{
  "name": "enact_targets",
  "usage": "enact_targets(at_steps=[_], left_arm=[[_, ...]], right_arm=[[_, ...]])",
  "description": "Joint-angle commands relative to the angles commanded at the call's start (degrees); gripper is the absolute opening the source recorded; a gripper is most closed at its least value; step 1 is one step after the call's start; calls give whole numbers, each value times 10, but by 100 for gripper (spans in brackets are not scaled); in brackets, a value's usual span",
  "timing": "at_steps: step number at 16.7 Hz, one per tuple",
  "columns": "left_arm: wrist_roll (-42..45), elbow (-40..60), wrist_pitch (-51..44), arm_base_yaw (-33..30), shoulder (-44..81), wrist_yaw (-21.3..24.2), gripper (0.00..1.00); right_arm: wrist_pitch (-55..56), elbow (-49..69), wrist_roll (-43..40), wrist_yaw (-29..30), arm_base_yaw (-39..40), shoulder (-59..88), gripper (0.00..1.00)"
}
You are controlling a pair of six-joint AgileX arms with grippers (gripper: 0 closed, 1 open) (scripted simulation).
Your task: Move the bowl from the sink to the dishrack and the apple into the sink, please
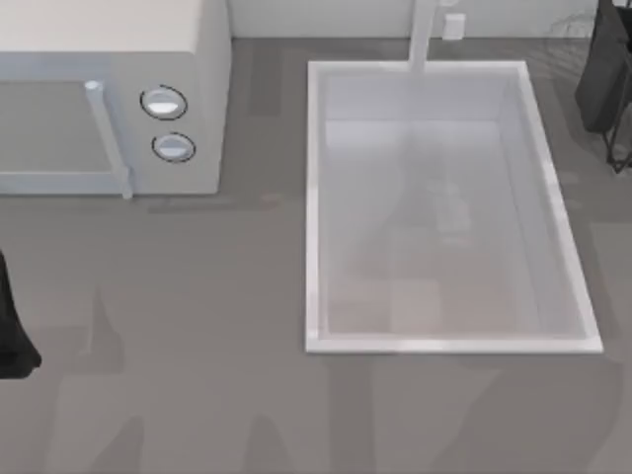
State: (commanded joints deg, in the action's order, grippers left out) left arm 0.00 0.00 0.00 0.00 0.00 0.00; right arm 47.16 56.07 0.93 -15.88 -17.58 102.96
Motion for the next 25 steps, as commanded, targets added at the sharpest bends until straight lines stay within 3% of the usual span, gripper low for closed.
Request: enact_targets(at_steps=[9,19,25], left_arm=[[0,0,0,0,0,0,100],[0,0,0,0,0,0,100],[0,0,0,0,0,0,100]], right_arm=[[-80,-90,-12,22,24,-100,100],[-226,-267,1,80,88,-511,100],[-328,-397,4,114,124,-828,100]])
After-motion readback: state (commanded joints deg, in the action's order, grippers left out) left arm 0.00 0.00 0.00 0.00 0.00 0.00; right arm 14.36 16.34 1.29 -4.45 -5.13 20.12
